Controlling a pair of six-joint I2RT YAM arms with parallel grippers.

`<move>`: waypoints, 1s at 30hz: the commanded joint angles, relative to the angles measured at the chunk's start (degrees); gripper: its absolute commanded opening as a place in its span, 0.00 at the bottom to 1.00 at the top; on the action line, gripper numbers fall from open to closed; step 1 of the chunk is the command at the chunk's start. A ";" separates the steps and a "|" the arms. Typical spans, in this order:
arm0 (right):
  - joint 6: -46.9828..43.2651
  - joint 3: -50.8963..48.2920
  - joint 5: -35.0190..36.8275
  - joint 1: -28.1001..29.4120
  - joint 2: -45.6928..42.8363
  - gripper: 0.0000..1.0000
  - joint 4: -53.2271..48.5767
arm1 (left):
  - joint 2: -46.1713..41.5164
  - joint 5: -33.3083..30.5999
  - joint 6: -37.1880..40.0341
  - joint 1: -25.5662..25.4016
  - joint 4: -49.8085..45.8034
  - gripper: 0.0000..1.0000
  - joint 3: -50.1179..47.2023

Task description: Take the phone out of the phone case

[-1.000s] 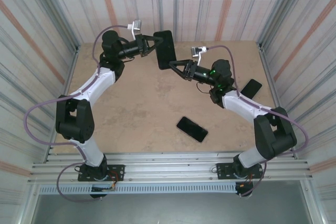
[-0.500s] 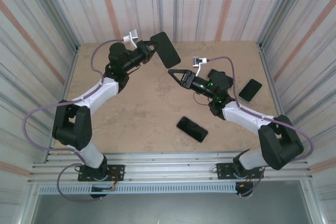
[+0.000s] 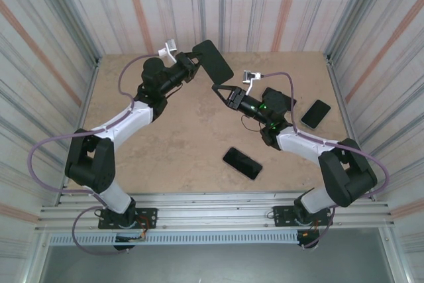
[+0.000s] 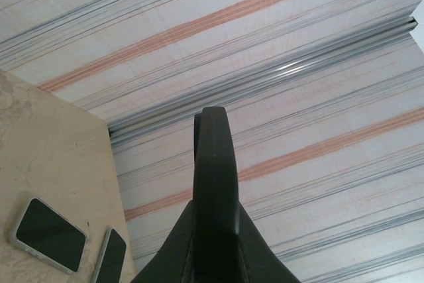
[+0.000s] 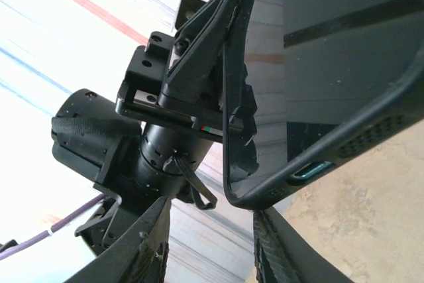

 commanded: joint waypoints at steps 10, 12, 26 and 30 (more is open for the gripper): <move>1.80 0.47 -1.66 -2.61 0.73 0.20 3.09 | -1.41 -0.21 -2.19 -0.89 6.85 0.00 0.26; 1.41 0.55 -2.22 -2.53 0.79 0.19 3.09 | -1.30 -0.43 -2.28 -0.95 6.85 0.00 0.25; 0.57 2.10 -3.93 -2.79 2.85 0.19 3.24 | -0.94 0.03 -2.64 -1.24 6.64 0.00 1.14; 0.92 2.48 -3.94 -2.96 3.15 0.19 3.25 | -0.85 0.36 -2.63 -1.28 6.66 0.00 1.53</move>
